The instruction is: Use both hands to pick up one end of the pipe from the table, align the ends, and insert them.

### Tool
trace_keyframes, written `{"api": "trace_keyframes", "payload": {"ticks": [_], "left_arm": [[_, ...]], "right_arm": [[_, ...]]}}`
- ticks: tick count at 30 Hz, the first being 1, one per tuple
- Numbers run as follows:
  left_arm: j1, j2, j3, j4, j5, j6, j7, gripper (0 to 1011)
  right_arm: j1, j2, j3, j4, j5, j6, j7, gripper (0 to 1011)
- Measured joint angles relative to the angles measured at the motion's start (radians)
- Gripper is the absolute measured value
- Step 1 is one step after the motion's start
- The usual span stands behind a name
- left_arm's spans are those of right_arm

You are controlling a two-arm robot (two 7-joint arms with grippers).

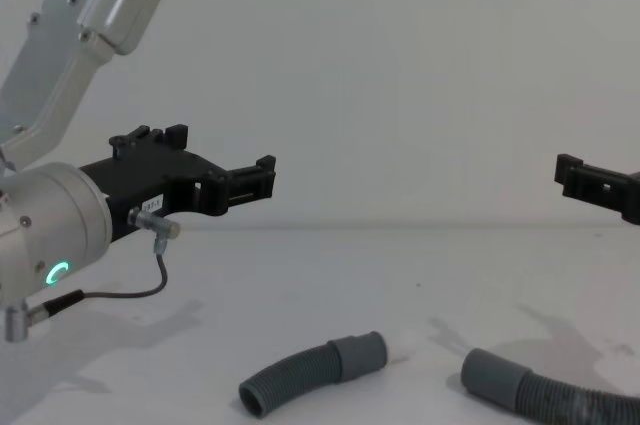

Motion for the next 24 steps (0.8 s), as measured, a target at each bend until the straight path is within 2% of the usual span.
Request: {"api": "trace_keyframes", "payload": {"ticks": [24], "left_arm": [[0.000,0.000,0.000,0.000,0.000,0.000,0.000,1001]], "right_arm": [[0.000,0.000,0.000,0.000,0.000,0.000,0.000,1001]]}}
